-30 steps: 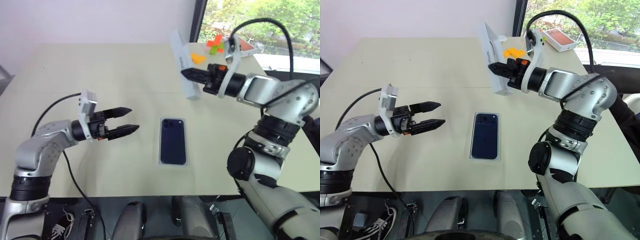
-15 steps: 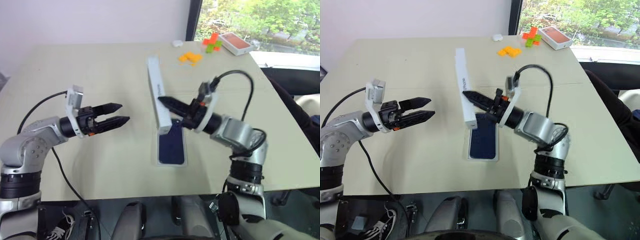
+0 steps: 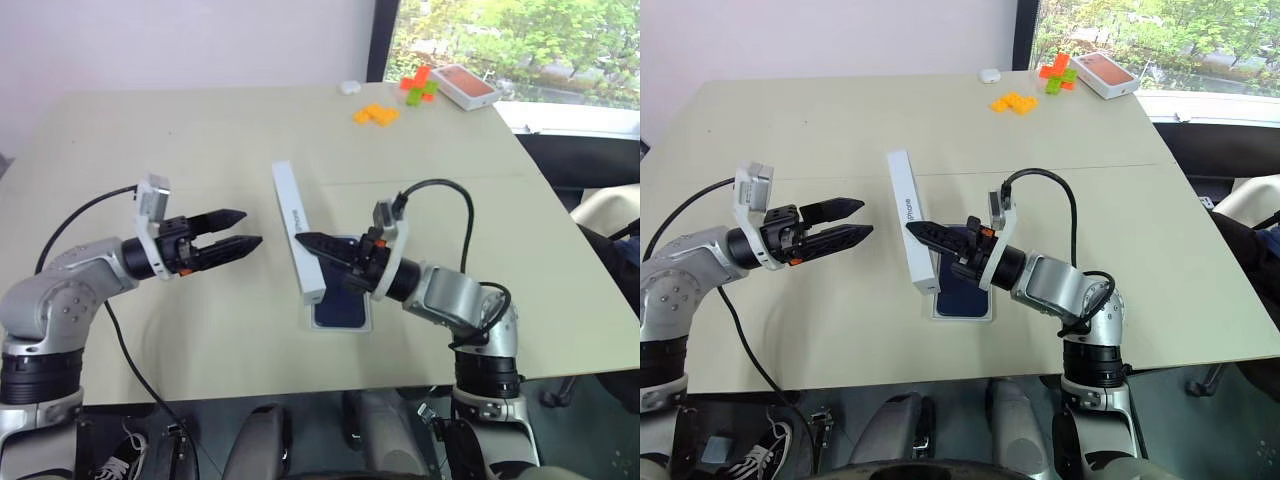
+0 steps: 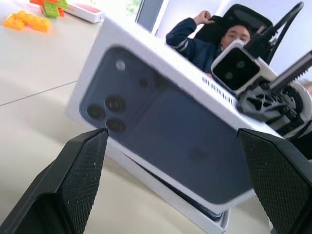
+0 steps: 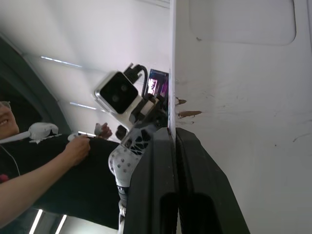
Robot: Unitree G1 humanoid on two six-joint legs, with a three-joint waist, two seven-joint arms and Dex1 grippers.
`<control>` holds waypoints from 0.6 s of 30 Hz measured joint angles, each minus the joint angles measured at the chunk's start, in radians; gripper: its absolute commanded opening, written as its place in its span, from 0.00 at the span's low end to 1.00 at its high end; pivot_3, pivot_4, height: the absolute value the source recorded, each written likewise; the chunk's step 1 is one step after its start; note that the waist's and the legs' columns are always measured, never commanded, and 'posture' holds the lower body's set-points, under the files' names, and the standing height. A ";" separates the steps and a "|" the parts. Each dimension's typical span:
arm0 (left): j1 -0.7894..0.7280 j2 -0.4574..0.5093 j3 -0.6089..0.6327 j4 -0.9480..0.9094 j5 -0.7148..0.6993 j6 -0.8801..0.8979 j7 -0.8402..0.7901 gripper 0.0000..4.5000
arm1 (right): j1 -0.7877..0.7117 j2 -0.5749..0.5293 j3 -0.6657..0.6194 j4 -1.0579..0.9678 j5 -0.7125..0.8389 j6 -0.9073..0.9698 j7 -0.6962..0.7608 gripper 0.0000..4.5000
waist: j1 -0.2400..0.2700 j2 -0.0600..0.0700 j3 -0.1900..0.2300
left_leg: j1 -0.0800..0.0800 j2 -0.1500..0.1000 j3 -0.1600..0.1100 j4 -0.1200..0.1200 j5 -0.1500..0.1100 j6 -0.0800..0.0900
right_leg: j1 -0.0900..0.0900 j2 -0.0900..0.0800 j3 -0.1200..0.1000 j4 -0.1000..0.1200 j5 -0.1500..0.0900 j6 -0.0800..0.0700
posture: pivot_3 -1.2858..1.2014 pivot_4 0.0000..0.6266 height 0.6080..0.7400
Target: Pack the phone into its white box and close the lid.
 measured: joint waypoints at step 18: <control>0.045 -0.023 -0.031 0.007 0.041 -0.018 -0.009 0.01 | 0.023 -0.007 0.081 0.059 0.009 -0.037 -0.051 0.00 | 0.000 0.000 0.000 | 0.000 0.000 0.001 0.000 0.000 0.000 | 0.000 0.000 0.001 0.000 0.000 0.000 | 0.52 0.24 1.00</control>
